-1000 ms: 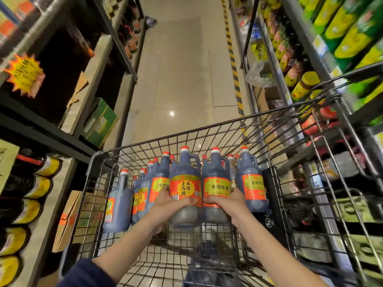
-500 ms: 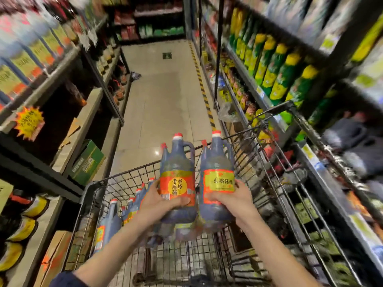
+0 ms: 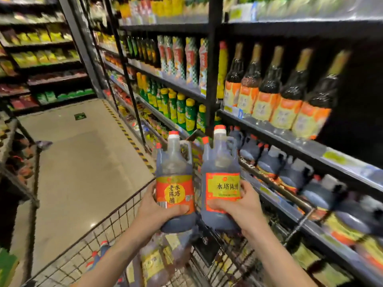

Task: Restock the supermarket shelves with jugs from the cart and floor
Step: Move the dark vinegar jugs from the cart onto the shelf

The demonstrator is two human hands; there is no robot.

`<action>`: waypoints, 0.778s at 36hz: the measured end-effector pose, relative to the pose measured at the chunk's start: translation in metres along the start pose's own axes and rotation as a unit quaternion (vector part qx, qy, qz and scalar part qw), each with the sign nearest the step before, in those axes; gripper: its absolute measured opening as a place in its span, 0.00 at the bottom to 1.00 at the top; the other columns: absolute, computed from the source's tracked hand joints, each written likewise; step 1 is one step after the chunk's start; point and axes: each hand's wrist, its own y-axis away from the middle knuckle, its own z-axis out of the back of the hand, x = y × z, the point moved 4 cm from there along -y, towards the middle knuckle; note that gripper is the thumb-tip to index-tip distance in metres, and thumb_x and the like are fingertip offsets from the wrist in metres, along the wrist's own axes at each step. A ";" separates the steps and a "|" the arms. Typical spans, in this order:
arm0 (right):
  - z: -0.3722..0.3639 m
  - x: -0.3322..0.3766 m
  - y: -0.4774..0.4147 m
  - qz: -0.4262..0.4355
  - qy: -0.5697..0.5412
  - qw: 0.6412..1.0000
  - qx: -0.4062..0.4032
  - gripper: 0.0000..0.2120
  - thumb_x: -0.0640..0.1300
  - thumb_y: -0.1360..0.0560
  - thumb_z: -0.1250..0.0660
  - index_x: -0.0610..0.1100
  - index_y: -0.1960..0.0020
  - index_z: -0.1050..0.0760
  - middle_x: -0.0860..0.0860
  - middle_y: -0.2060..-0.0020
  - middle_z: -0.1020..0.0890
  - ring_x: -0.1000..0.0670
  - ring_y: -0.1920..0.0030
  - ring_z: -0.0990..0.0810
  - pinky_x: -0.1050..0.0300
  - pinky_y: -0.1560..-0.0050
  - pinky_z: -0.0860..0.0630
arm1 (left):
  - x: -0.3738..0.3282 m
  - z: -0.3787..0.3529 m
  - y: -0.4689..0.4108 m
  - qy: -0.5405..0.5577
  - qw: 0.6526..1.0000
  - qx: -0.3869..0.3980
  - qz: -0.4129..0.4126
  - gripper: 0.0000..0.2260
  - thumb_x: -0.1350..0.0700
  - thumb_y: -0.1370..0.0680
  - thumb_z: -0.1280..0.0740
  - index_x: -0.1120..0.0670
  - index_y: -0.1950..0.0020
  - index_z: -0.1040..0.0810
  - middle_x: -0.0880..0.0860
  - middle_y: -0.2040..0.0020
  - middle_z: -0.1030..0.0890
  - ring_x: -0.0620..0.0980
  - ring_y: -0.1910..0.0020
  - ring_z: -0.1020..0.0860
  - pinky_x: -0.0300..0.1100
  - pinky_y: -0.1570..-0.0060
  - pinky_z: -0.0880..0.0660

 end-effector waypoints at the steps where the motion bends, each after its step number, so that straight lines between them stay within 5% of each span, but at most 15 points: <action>1: 0.008 0.003 0.009 0.005 -0.003 1.000 -0.021 0.26 0.27 0.44 0.21 0.45 0.54 0.27 0.48 0.61 0.16 0.52 0.64 0.18 0.58 0.63 0.23 | -0.007 -0.004 0.004 -0.008 1.000 0.018 -0.013 0.52 0.45 0.58 0.21 0.53 0.35 0.32 0.50 0.48 0.19 0.46 0.54 0.19 0.38 0.59 0.23; 6: 0.038 0.010 0.053 0.025 -0.036 0.993 -0.109 0.30 0.28 0.45 0.20 0.45 0.50 0.28 0.48 0.59 0.16 0.49 0.59 0.17 0.52 0.57 0.22 | -0.031 -0.024 0.022 -0.039 0.993 0.089 -0.066 0.54 0.44 0.58 0.21 0.54 0.34 0.32 0.53 0.45 0.20 0.50 0.50 0.19 0.50 0.48 0.21; 10: 0.065 0.013 0.092 0.049 -0.044 0.981 -0.182 0.30 0.31 0.47 0.19 0.47 0.51 0.27 0.48 0.58 0.16 0.49 0.59 0.17 0.53 0.58 0.22 | -0.049 -0.047 0.041 -0.039 0.983 0.153 -0.094 0.50 0.45 0.58 0.22 0.52 0.37 0.32 0.49 0.50 0.19 0.44 0.54 0.19 0.40 0.56 0.22; 15: 0.101 0.019 0.140 0.077 -0.035 0.960 -0.269 0.35 0.32 0.48 0.18 0.44 0.46 0.28 0.50 0.55 0.16 0.50 0.56 0.17 0.49 0.52 0.20 | -0.064 -0.084 0.066 -0.040 0.962 0.233 -0.139 0.50 0.46 0.57 0.20 0.51 0.36 0.31 0.52 0.47 0.19 0.51 0.50 0.18 0.55 0.47 0.22; 21: 0.149 0.028 0.204 0.111 -0.016 0.923 -0.368 0.38 0.35 0.48 0.17 0.46 0.42 0.30 0.52 0.54 0.17 0.53 0.55 0.17 0.51 0.53 0.20 | -0.084 -0.139 0.106 -0.040 0.927 0.330 -0.172 0.48 0.47 0.54 0.18 0.47 0.36 0.32 0.49 0.47 0.19 0.45 0.52 0.18 0.46 0.53 0.21; 24: 0.173 0.032 0.234 0.127 -0.017 0.904 -0.408 0.38 0.35 0.46 0.18 0.47 0.41 0.31 0.51 0.52 0.18 0.52 0.54 0.18 0.50 0.53 0.20 | -0.096 -0.166 0.131 -0.042 0.910 0.361 -0.200 0.40 0.58 0.44 0.16 0.47 0.39 0.32 0.47 0.49 0.20 0.40 0.56 0.20 0.36 0.61 0.23; 28: 0.205 0.039 0.274 0.151 -0.003 0.879 -0.453 0.38 0.36 0.45 0.18 0.49 0.41 0.32 0.54 0.53 0.19 0.55 0.54 0.18 0.58 0.57 0.21 | -0.113 -0.201 0.164 -0.041 0.885 0.404 -0.229 0.36 0.62 0.40 0.20 0.47 0.38 0.34 0.44 0.49 0.23 0.39 0.53 0.23 0.36 0.60 0.25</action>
